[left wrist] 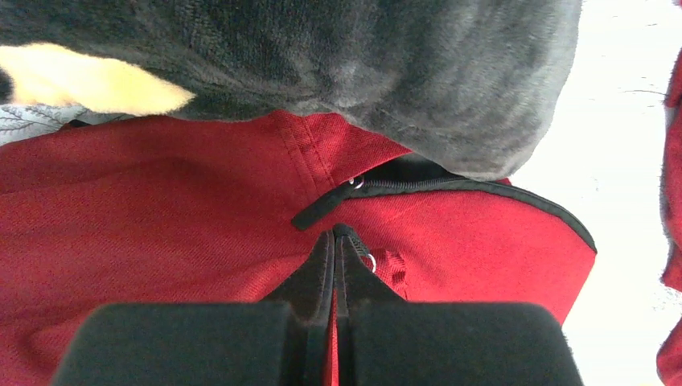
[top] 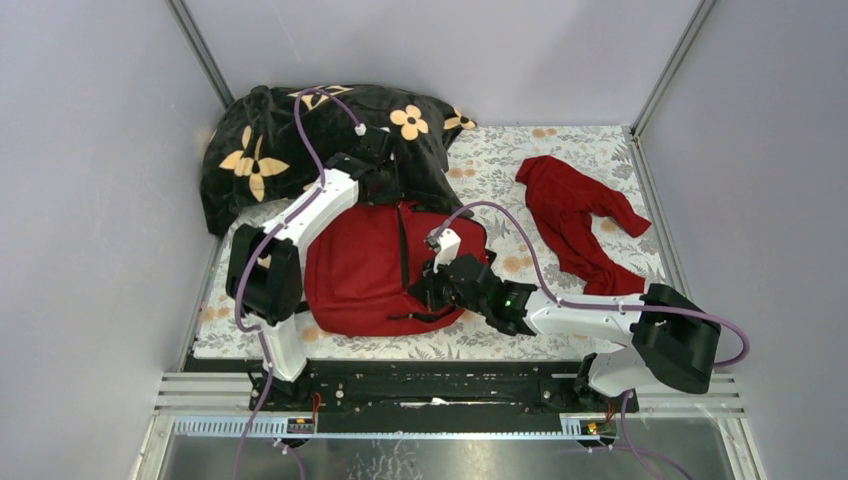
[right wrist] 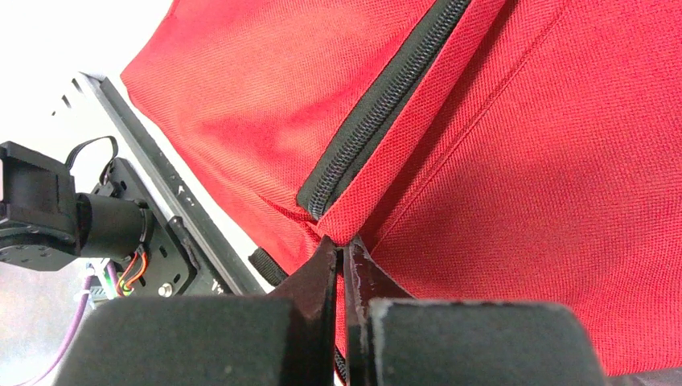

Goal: Pack the student bag
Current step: Zip the student bag at the center of the board.

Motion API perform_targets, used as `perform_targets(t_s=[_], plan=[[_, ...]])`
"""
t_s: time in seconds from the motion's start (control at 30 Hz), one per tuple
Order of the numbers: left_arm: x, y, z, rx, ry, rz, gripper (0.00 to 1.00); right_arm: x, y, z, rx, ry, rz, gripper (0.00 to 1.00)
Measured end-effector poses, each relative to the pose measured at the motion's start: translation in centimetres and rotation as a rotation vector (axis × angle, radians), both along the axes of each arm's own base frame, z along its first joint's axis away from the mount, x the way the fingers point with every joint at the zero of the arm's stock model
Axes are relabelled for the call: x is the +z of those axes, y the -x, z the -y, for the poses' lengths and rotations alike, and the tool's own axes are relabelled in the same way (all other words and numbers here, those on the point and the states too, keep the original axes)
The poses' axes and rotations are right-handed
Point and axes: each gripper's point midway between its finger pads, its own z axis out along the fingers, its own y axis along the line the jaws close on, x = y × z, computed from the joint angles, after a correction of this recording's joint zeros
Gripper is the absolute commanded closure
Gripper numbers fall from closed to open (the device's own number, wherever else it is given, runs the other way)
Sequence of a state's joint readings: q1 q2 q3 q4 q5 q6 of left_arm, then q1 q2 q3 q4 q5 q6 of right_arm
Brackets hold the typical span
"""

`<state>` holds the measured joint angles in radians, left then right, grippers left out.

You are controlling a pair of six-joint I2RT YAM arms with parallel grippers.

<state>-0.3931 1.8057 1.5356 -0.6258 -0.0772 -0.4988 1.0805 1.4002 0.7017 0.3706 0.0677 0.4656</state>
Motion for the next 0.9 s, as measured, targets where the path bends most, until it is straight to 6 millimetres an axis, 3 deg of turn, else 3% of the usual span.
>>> perform_targets(t_s=[0.23,0.3,0.33,0.43,0.5,0.57,0.63,0.77,0.83,0.9], plan=[[-1.9,-1.1,0.1,0.001,-0.017,-0.057,1.0,-0.2,-0.5,0.4,-0.034,0.012,0.013,0.97],[-1.6,-1.2,0.3,-0.012,-0.014,-0.05,0.99,-0.2,-0.7,0.5,-0.037,0.019,0.021,0.68],[-1.3,-1.2,0.3,-0.019,-0.015,-0.043,0.84,-0.2,-0.7,0.5,-0.037,0.023,0.022,0.57],[0.1,-1.6,0.2,-0.037,-0.03,0.009,0.49,-0.1,-0.3,0.5,-0.017,0.079,0.016,0.49],[1.7,-1.6,0.3,-0.047,-0.033,0.057,0.38,0.4,0.1,0.4,-0.006,0.107,0.016,0.41],[4.5,-1.2,0.3,-0.053,-0.03,0.13,0.37,1.1,0.2,0.7,-0.016,0.115,0.018,0.36],[7.6,0.3,0.8,-0.079,-0.024,0.203,0.38,2.0,0.2,1.7,-0.051,0.113,0.022,0.32],[12.4,6.5,3.4,-0.179,-0.011,0.334,0.39,5.0,0.1,4.3,-0.159,0.054,0.023,0.31],[12.8,10.1,4.7,-0.243,0.004,0.343,0.39,5.9,0.3,5.7,-0.205,0.027,0.004,0.31],[11.5,12.9,4.6,-0.272,0.004,0.311,0.35,5.9,0.7,6.6,-0.237,0.018,-0.029,0.31]])
